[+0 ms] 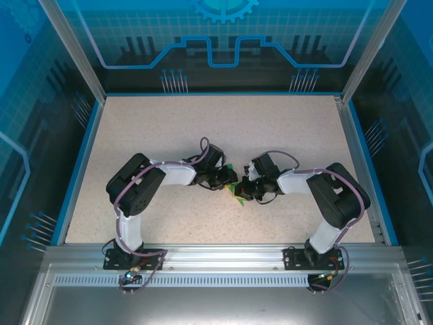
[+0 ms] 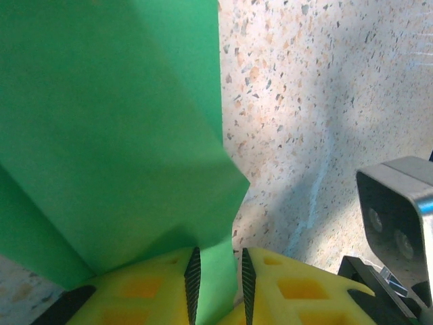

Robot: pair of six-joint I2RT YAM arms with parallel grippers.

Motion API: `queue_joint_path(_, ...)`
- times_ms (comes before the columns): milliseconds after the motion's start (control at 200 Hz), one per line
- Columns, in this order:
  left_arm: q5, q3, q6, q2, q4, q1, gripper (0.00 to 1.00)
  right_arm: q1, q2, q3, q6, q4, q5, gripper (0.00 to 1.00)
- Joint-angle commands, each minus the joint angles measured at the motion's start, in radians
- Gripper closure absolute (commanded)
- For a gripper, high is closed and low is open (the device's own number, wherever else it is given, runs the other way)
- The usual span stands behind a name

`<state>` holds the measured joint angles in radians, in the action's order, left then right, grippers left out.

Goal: Fold a paper plane with a square sheet of paper (pick it up from the middle)
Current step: Fold the wing for the fifth time at the center of the table.

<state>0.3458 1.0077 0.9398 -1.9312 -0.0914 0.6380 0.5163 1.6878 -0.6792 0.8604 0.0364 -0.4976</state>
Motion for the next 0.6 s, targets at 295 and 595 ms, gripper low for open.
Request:
queue_joint_path(295,-0.046,-0.012,-0.017,-0.048,0.118,0.002,0.72,-0.017,-0.046,0.129,-0.062,-0.106,-0.029,0.99)
queue_joint_path(595,-0.051,-0.017,-0.015,-0.049,0.118,0.001,0.73,-0.067,-0.072,0.247,-0.053,-0.041,-0.086,0.98)
